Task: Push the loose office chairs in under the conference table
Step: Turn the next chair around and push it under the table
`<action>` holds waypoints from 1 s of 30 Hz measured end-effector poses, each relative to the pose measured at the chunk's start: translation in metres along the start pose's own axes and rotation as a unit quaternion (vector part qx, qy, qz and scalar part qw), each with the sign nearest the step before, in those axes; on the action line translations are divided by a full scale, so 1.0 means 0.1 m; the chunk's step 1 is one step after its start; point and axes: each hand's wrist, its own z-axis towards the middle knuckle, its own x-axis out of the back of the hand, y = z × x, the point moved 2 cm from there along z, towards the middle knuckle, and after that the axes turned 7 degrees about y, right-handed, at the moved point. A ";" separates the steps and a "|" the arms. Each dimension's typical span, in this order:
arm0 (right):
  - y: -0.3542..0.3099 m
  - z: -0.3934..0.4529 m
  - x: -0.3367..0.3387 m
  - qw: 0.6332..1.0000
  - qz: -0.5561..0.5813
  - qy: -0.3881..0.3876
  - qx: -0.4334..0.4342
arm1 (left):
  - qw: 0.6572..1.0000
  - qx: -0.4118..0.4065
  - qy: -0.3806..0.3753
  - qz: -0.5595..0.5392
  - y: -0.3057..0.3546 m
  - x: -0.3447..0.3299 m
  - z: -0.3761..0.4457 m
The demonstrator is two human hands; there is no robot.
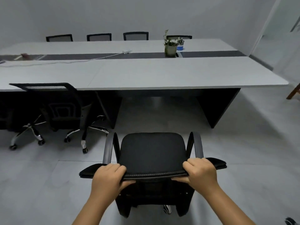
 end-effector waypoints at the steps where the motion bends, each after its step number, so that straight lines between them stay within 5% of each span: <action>1: 0.02 0.11 -0.11 1.000 0.006 0.002 -0.003 | 1.000 -0.002 -0.001 0.011 -0.10 -0.05 0.13; 17: -0.01 1.54 -1.74 1.000 0.005 -0.021 0.022 | 0.997 -0.043 0.059 0.026 -1.70 -1.00 1.30; 30: 0.21 2.55 -3.07 0.997 -0.062 -0.021 0.046 | 0.999 -0.040 -0.015 0.014 -2.73 -2.10 2.17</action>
